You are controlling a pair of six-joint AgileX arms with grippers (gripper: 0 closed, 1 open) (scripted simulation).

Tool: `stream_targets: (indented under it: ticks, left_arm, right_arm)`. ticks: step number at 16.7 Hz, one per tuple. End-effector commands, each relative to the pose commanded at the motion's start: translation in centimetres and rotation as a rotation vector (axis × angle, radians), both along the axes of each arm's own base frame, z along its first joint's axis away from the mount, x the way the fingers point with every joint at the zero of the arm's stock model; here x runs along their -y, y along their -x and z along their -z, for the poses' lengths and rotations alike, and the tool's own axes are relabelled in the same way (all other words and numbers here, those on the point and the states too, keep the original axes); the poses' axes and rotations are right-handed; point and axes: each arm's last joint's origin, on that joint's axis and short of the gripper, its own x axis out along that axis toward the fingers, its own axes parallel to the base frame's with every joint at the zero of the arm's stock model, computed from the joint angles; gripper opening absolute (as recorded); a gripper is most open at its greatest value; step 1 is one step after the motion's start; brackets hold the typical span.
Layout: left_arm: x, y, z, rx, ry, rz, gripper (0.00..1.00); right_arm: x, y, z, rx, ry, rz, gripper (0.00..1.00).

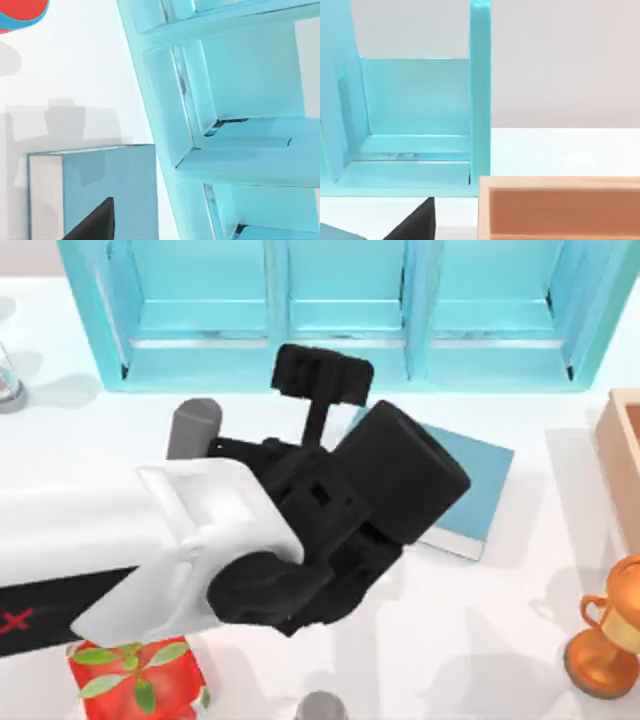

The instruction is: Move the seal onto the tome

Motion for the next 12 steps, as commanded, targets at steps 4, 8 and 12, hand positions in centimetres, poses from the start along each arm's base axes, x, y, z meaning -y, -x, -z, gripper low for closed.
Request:
stream_targets:
  ticks: [4, 8, 12]
  left_arm:
    - [-6.0, -0.1, -3.1, 0.013, -0.104, 0.135, 1.00]
    - [-11.0, 0.6, -4.0, 0.056, -0.208, 0.235, 1.00]
    - [-15.2, 2.0, -4.3, 0.140, -0.336, 0.309, 1.00]
  right_arm:
    - [0.0, 0.0, 0.0, 0.000, 0.000, 0.000, 1.00]
    - [0.0, 0.0, 0.0, 0.000, 0.000, 0.000, 1.00]
    - [0.0, 0.0, 0.0, 0.000, 0.000, 0.000, 1.00]
